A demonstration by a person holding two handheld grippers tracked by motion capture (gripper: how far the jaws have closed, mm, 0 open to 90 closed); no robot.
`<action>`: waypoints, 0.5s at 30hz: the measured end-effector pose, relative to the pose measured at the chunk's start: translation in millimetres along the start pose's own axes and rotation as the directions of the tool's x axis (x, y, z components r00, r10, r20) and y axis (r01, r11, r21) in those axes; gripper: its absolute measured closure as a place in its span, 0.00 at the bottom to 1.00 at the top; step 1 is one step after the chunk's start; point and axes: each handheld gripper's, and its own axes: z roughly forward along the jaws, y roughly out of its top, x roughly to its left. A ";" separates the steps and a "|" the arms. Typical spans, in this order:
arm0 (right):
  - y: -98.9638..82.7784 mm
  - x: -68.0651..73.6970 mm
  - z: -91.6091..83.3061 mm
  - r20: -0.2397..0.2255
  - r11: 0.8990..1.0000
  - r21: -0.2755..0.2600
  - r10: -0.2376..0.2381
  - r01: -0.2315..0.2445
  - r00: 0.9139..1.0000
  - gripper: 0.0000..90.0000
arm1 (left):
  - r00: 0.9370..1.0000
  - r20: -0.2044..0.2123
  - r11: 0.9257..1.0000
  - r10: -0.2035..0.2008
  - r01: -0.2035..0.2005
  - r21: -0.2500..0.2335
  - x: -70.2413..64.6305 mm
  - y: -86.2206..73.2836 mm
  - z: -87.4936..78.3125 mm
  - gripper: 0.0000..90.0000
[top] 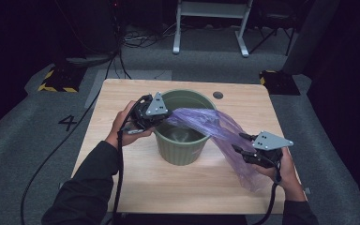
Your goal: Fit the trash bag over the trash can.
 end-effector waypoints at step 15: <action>27.2 -14.6 -17.2 0.144 0.993 -0.111 -0.011 0.027 0.990 1.00 | 0.992 0.050 0.990 -0.112 0.116 -0.074 7.0 -1.3 2.0 0.45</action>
